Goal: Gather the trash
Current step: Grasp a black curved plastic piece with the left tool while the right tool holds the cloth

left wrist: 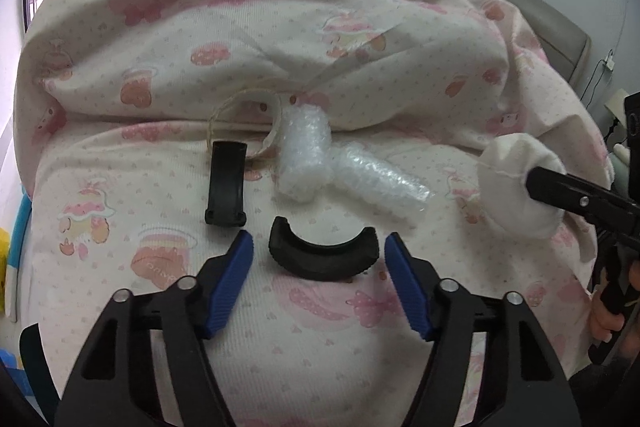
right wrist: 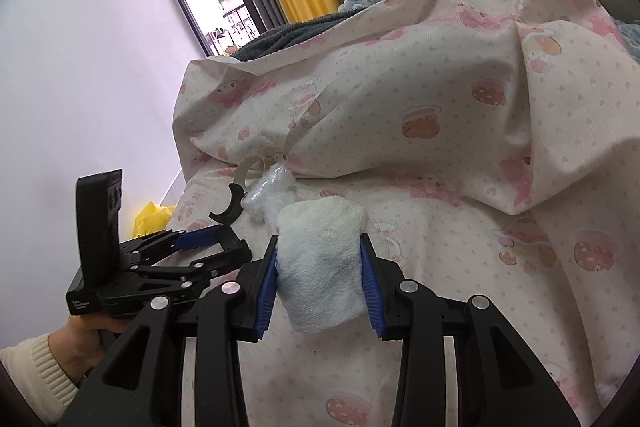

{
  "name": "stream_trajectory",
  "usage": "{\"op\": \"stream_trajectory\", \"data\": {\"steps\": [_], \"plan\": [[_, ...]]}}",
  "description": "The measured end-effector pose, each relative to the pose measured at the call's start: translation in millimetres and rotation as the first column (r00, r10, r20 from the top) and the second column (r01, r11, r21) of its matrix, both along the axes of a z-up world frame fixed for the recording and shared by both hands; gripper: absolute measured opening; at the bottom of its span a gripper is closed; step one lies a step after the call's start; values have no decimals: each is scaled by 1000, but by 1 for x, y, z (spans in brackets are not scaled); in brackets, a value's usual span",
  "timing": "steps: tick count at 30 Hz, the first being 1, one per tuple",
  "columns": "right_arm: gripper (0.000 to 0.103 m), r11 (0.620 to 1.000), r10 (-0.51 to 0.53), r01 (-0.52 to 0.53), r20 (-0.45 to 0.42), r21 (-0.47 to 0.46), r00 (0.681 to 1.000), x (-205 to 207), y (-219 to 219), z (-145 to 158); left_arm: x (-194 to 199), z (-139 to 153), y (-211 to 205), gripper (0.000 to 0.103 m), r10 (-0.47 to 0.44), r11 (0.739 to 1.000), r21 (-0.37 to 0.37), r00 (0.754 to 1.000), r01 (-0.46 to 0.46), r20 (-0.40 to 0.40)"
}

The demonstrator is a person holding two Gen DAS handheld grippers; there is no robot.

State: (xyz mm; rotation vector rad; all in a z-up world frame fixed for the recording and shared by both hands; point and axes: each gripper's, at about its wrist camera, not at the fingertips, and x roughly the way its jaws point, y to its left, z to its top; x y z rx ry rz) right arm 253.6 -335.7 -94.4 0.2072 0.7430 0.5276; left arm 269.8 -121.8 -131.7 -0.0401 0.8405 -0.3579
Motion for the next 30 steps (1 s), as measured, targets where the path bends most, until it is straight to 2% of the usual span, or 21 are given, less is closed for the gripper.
{"op": "stream_trajectory", "data": {"steps": [2,5,10,15,30], "plan": [[39,1000,2,-2,-1,0,1000,0,1,0,0,-1,-1,55,-3,1000,2,1000,3,-4],[38,1000,6,-6,-1,-1,1000,2,6,2,0,2,1,50,-16,1000,-19,1000,16,0],[38,1000,16,-16,6,-6,1000,3,18,7,-10,13,8,49,-32,999,-35,999,33,31],[38,999,35,-35,12,-17,999,4,36,11,-25,26,29,49,-7,999,-46,998,10,63],[38,991,134,-132,39,-32,990,8,123,27,-38,35,112,49,133,991,-4,989,-133,57]]}}
